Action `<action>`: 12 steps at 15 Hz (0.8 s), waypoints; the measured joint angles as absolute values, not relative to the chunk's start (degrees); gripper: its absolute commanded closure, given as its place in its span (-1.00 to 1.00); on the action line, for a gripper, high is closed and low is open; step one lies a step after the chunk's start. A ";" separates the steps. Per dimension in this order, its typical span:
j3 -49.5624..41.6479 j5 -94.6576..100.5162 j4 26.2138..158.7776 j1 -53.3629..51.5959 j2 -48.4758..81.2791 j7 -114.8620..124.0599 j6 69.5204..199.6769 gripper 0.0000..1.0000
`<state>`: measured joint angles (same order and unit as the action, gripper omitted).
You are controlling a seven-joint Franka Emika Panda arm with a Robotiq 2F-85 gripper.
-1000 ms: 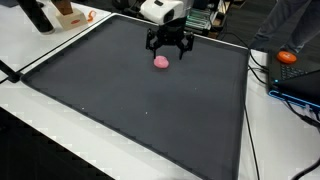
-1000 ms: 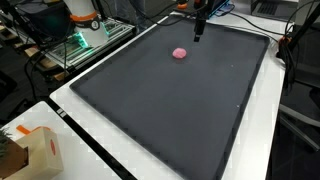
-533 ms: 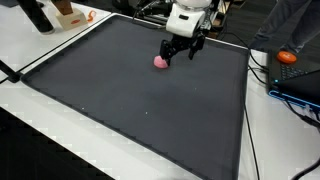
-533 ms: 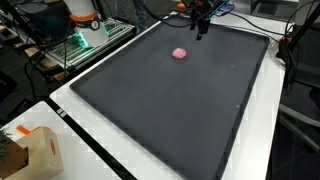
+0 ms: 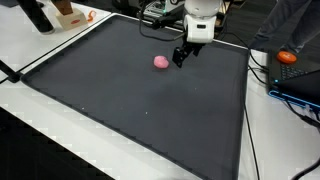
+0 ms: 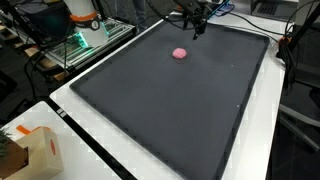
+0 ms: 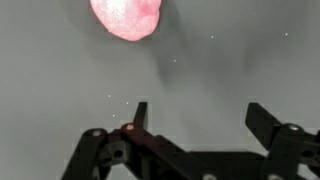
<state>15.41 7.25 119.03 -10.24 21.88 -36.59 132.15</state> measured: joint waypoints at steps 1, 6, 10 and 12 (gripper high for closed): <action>15.51 7.25 119.46 -10.23 21.87 -37.71 132.15 -1.00; 15.72 7.26 121.18 -10.10 21.79 -41.68 132.16 -1.00; 15.71 8.47 121.14 -10.21 21.79 -41.75 128.76 -1.00; 15.68 9.72 120.36 -10.49 21.80 -41.67 125.66 -1.00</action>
<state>15.68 9.72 120.36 -10.49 21.80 -41.67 125.66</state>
